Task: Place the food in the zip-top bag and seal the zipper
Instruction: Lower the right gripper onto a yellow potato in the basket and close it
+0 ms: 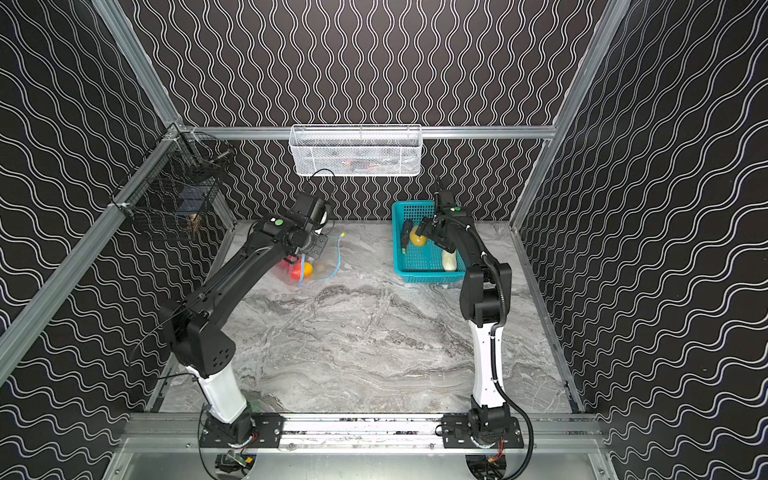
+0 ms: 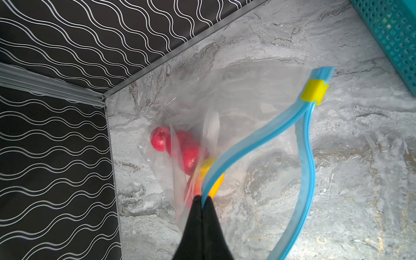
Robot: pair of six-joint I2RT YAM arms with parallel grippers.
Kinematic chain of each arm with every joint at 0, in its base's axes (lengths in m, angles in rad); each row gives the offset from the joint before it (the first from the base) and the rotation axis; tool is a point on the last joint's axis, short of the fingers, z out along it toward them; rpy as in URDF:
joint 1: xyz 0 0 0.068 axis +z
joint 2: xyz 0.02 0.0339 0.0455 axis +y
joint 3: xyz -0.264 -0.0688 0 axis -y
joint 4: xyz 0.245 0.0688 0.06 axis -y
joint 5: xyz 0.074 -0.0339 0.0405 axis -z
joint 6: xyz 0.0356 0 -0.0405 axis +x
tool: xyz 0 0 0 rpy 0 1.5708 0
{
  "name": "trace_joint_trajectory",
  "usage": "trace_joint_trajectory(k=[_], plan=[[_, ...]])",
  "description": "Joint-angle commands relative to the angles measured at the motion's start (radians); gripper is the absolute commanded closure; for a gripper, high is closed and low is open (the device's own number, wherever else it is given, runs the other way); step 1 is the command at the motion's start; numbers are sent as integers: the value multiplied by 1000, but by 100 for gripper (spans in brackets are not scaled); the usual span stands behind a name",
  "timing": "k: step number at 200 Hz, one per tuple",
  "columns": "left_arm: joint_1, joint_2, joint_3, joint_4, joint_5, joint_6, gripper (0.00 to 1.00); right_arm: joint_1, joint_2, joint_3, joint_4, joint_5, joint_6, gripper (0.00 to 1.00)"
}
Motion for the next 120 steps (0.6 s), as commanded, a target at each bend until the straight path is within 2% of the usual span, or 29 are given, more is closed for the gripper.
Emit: trace_joint_trajectory(k=[1, 120], plan=[[0, 6, 25, -29, 15, -25, 100, -5, 23, 22, 12, 21, -20, 1], [2, -69, -78, 32, 4, -3, 100, -8, 96, 47, 168, -100, -5, 1]])
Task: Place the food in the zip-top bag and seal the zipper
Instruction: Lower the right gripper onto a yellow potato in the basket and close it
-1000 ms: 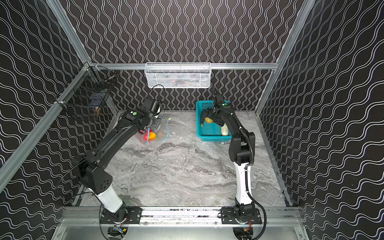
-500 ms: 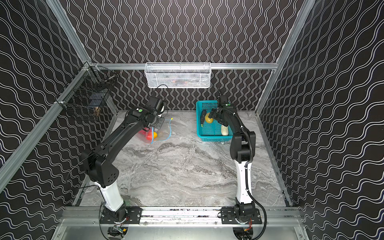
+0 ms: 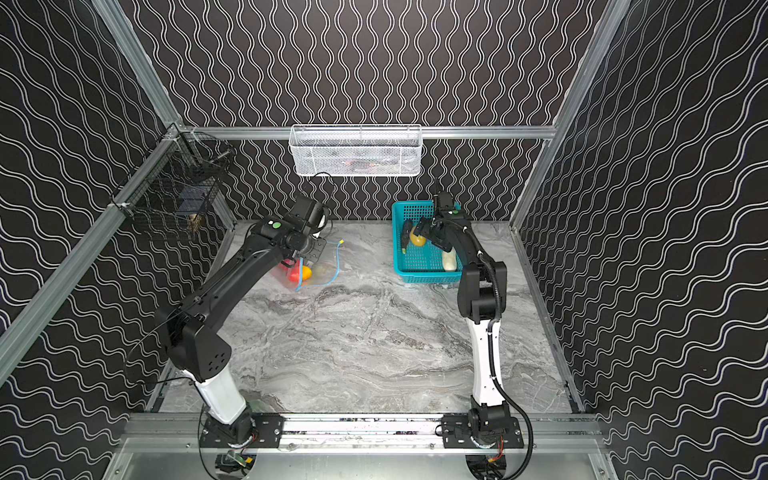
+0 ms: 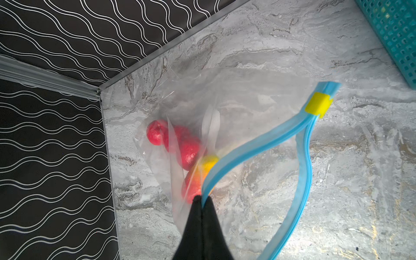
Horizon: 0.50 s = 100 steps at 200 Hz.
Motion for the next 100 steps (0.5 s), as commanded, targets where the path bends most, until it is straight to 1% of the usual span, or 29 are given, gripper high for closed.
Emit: trace_joint_trajectory(k=[1, 45, 100], plan=[[2, -19, -10, 25, -2, 12, 100, -2, 19, 9, 66, -28, 13, 1], [6, -32, -11, 24, -7, 12, 100, -2, 64, 53, 94, -61, 32, 1], [9, -33, -11, 23, 5, 7, 100, -1, 114, 96, 109, -55, 48, 1]])
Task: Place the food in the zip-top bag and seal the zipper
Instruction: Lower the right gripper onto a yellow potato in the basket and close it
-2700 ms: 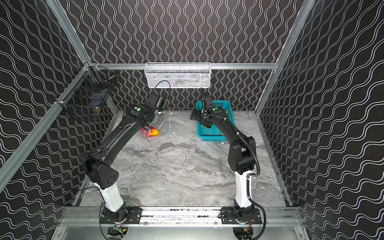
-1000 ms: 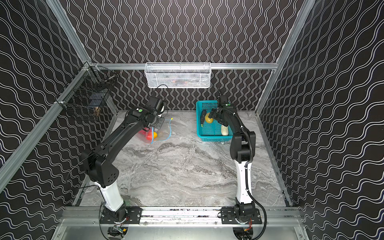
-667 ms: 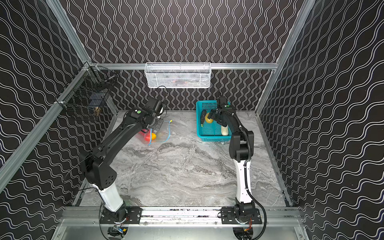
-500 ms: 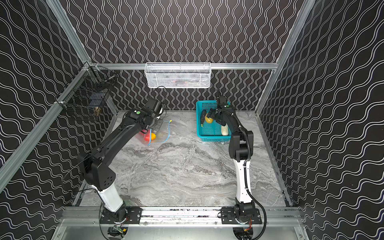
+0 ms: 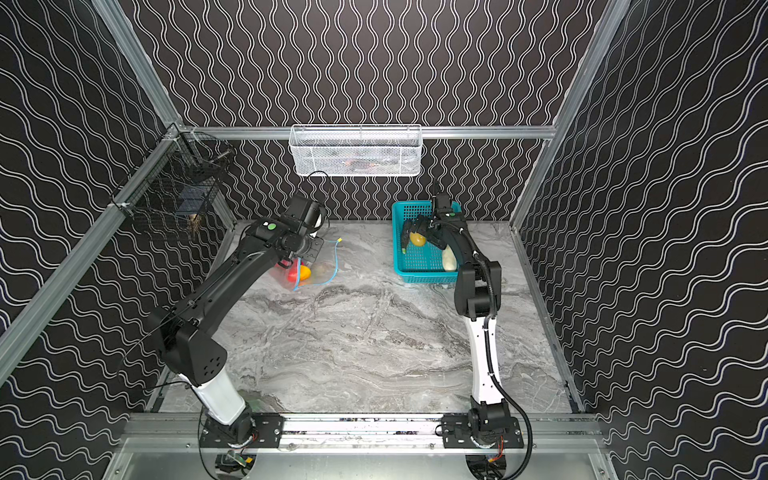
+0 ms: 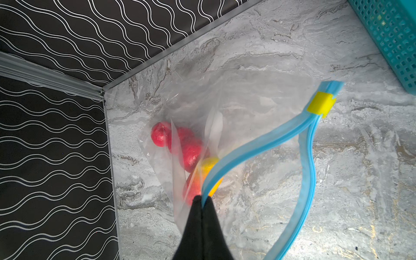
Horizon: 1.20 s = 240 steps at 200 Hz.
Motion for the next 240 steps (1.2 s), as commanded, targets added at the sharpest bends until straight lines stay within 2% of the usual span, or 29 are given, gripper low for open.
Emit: trace_joint_trajectory(k=[1, 61, 135, 222, 240], plan=[[3, -4, 6, 14, 5, 6, 100, 0, 20, 17, 27, -2, 22, 1], [3, 8, 12, 11, 13, 3, 100, 4, 72, 29, 71, -12, 35, 3], [3, 13, 22, 6, 14, -3, 100, 2, 140, 81, 109, -49, 88, 12], [3, -7, 10, 11, 7, 1, 100, -4, 89, 9, 172, -49, 115, 41], [2, -12, 6, 14, 6, 2, 100, -7, 56, -27, 196, -50, 116, 42]])
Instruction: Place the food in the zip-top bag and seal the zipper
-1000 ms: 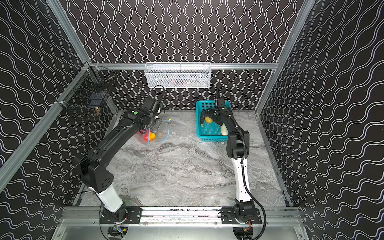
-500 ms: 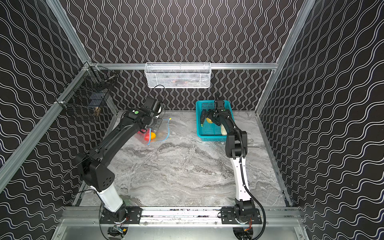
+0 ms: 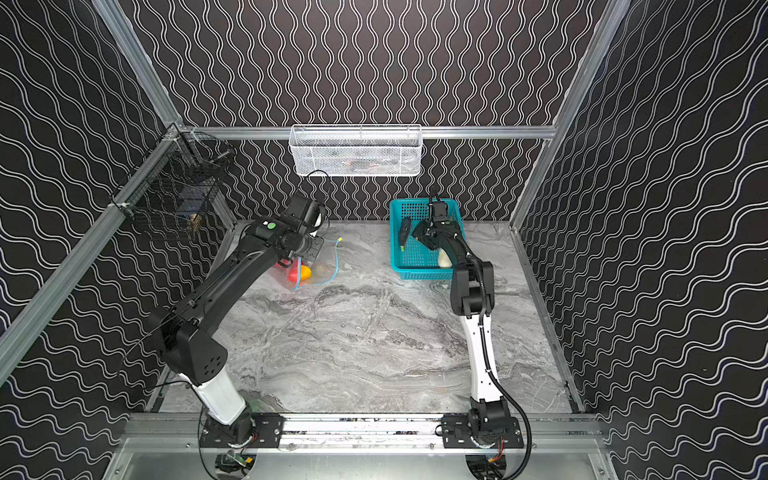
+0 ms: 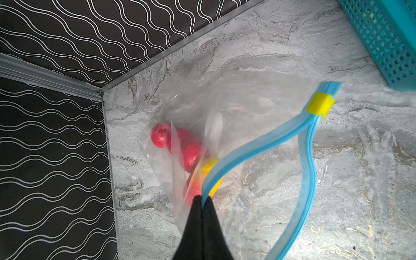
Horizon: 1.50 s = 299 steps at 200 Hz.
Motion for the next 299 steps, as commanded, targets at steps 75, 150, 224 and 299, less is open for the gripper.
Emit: trace_joint_trajectory(k=[75, 150, 224, 299], plan=[[6, -32, -15, 25, 8, 3, 100, -10, -126, -54, 39, 2, 49, 16], [21, -40, -19, 27, 22, -2, 100, -17, -34, -19, 40, -39, 157, 16], [30, -27, -10, 19, 26, -3, 100, -25, 31, -13, 156, -160, 311, 16], [32, -18, -5, 16, 25, -5, 100, -23, 46, -55, 243, -177, 394, 30]])
